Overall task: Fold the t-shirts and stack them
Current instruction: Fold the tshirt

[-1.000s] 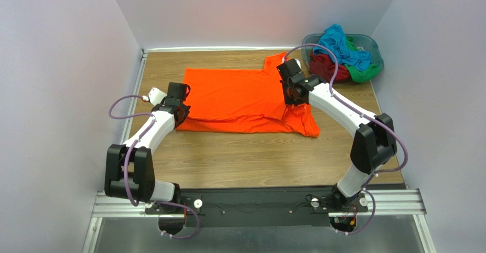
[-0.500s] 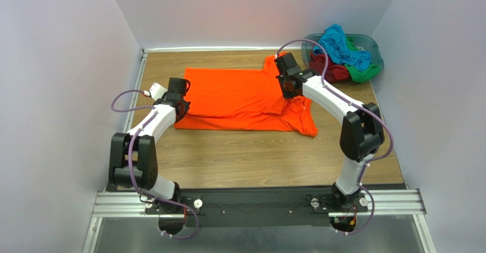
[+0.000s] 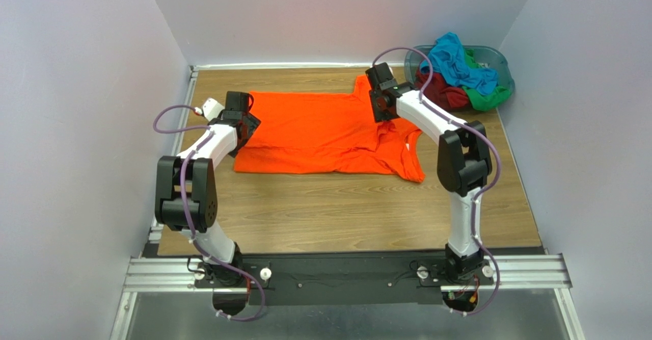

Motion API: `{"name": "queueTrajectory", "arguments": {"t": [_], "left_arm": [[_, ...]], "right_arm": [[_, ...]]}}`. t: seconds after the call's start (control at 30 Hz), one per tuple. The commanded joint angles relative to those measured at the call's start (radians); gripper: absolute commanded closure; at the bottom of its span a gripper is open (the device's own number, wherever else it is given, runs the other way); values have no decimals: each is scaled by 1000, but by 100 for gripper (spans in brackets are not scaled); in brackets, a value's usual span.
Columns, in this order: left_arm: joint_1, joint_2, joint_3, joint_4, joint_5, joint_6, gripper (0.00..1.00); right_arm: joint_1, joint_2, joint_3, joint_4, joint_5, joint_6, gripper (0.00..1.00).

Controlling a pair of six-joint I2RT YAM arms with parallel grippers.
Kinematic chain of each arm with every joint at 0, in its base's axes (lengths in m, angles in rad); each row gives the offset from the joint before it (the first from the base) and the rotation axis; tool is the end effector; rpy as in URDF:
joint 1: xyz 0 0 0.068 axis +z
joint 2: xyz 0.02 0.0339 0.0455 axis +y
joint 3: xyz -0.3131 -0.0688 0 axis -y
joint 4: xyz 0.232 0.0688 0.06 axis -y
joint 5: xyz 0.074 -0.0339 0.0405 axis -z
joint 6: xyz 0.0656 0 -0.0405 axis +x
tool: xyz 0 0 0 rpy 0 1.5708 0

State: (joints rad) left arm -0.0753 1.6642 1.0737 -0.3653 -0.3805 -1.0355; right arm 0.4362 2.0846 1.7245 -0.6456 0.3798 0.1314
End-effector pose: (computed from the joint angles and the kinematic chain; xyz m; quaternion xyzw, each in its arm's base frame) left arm 0.3540 -0.0023 0.2357 -0.4830 0.8037 -0.0036 0.3476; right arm 0.4493 0.1826 0.2466 -0.0912 0.9401 -0.0974 0.3136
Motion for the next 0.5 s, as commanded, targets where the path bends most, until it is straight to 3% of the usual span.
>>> {"name": "queueTrajectory", "arguments": {"t": [0.0, 0.07, 0.1, 0.17, 0.27, 0.47], "left_arm": [[11, -9, 58, -15, 3, 48, 2], [11, -29, 55, -14, 17, 69, 2], [11, -53, 39, -8, 23, 75, 2], [11, -78, 13, 5, 46, 98, 2], [9, -125, -49, 41, 95, 123, 2], [6, -166, -170, 192, 245, 209, 2]], "right_arm": [[-19, 8, 57, 9, 18, 95, 33], [-19, -30, 21, 11, -2, 111, 24], [-20, -69, 6, 11, -13, 126, 10], [-19, -109, -66, 12, -25, 143, 0], [-19, -201, -163, 20, -67, 186, 0], [-19, -275, -374, 118, -373, 194, 0]]}}
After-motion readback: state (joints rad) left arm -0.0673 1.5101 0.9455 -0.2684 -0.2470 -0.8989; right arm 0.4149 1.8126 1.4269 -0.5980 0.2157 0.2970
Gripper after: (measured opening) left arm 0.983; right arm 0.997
